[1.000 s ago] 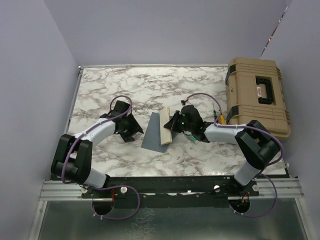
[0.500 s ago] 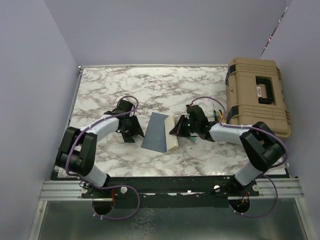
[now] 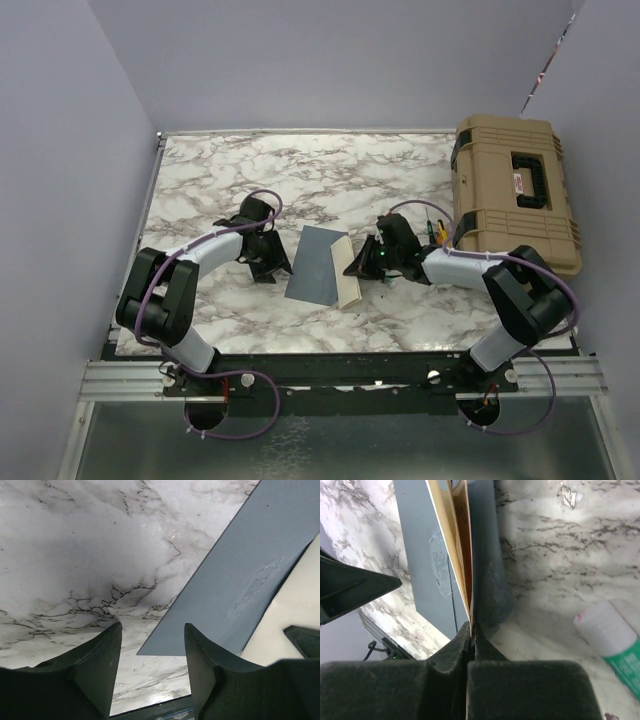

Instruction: Place the letter into the envelope and seal it

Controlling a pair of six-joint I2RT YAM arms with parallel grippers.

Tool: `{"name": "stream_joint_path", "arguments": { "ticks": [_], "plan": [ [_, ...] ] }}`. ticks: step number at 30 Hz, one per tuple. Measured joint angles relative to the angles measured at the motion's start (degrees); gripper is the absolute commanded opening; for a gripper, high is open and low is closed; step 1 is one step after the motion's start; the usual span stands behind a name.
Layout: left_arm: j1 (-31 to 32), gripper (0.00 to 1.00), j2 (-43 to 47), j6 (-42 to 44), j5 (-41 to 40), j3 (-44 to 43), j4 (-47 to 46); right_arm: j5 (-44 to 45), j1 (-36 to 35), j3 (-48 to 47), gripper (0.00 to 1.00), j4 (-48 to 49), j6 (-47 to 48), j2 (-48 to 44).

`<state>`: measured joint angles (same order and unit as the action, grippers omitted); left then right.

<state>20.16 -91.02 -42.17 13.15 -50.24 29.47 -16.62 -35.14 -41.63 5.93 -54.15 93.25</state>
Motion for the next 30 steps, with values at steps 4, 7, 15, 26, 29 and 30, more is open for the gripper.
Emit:
{"name": "stream_joint_path", "arguments": {
  "ticks": [4,7,15,26,29,30],
  "plan": [
    [0.2,0.53,-0.1,-0.2,0.0,0.0,-0.1,0.1,0.4,0.8,0.0,-1.6,-0.5,-3.6],
    [0.2,0.53,-0.1,-0.4,0.0,0.0,-0.2,0.0,0.5,0.8,0.0,-1.5,-1.2,-4.8],
    [0.2,0.53,-0.2,-0.4,0.0,0.0,-0.2,-1.2,1.2,0.8,0.0,-1.2,-2.6,-1.7],
    [0.2,0.52,-0.7,-0.4,1.7,0.0,-1.2,-3.8,1.5,-3.6,0.0,-1.0,-4.5,5.4],
    [0.4,0.52,-0.9,-0.4,2.3,0.0,-1.5,-3.7,1.5,-5.2,0.0,-1.9,-5.1,6.1],
    [0.5,0.52,-1.0,-0.4,2.4,0.0,-1.6,-3.6,1.5,-5.7,0.0,-2.4,-5.4,6.1]
  ]
}}
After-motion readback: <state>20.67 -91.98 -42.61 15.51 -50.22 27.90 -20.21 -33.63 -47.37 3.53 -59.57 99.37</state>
